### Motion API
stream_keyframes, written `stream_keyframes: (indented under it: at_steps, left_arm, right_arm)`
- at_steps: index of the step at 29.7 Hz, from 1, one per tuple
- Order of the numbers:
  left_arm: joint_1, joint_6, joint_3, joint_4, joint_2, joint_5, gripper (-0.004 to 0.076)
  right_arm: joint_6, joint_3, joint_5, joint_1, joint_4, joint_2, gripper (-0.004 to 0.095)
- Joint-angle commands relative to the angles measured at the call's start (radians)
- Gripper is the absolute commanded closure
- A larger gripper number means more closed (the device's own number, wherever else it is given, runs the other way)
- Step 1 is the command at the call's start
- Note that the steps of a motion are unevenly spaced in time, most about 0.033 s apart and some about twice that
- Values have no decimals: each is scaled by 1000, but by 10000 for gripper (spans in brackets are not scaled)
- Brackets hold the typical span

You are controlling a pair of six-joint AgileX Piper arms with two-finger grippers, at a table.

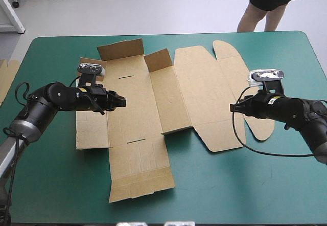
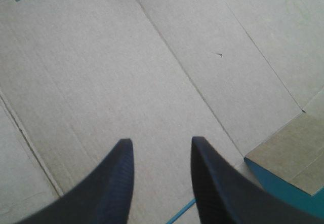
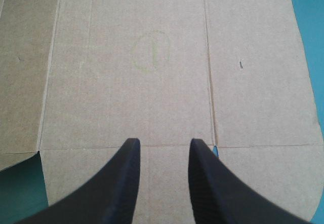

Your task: Fold the box

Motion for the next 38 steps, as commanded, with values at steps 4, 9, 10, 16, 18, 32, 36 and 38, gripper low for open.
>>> stream_keyframes:
  at_steps: [4, 9, 10, 16, 18, 32, 36, 38]
  left_arm:
    - [-7, 10, -35, -66, -30, -41, 449]
    - [-7, 26, -35, -91, -30, -49, 449]
    - [-7, 28, -35, -94, -30, -50, 449]
    - [-7, 30, -49, -99, -30, -49, 449]
    - [-7, 30, -66, -99, -30, -39, 449]
    - [54, -6, -84, -59, -32, -34, 447]
    - [123, -6, -84, -62, -40, 36, 447]
    - [164, -6, -84, -57, -47, 70, 447]
  right_arm:
    - [-5, -35, -55, -8, 13, -20, 597]
    - [-8, -35, -55, -8, 26, -20, 597]
    - [-8, -35, -55, -8, 26, -18, 597]
    - [-43, -35, -57, -8, 69, 26, 597]
    - [-66, -35, -66, -8, 102, 39, 597]
    - [-195, -46, -53, -4, 220, 96, 541]
    - [-213, -72, -38, -4, 224, 96, 541]
    - [-213, -80, -32, -4, 224, 96, 541]
